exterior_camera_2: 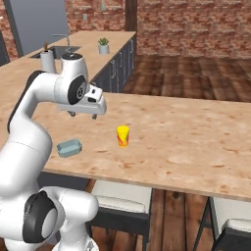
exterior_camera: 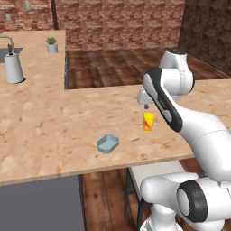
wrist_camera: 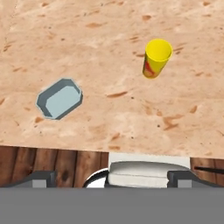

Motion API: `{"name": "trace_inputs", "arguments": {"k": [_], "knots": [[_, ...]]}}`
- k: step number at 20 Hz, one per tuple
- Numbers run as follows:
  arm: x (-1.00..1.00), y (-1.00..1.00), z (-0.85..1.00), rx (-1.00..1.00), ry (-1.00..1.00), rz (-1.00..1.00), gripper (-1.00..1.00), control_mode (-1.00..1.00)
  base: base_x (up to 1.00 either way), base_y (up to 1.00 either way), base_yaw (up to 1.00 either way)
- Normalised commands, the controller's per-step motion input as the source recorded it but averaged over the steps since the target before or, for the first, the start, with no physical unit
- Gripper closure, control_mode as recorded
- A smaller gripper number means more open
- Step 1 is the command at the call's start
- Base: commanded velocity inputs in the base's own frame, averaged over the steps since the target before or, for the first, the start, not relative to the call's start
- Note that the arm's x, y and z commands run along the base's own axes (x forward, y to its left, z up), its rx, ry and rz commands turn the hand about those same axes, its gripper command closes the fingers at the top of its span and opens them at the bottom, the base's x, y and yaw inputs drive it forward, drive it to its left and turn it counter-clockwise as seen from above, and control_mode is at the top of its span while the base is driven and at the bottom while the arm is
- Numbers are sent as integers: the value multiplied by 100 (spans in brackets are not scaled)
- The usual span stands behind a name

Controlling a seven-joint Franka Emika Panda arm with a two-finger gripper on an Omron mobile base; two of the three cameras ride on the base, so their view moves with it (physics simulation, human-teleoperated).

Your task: Pick the cup and tupperware and place them in the sink. Then turn on the water.

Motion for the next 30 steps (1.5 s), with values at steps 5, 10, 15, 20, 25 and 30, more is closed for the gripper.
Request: {"name": "trace_inputs", "arguments": {"k": [5, 10, 15, 20, 25, 30], "knots": [[21, 0, 0, 0, 19, 0, -100, -100, 0, 0, 0], [4, 0, 0, 0, 13, 2, -100, -100, 0, 0, 0], [0, 0, 0, 0, 4, 4, -100, -100, 0, 0, 0], [0, 0, 0, 0, 0, 3, -100, -100, 0, 0, 0], [3, 0, 0, 0, 1, 2, -100, -100, 0, 0, 0], [0, 0, 0, 0, 1, 2, -100, -100, 0, 0, 0]]}}
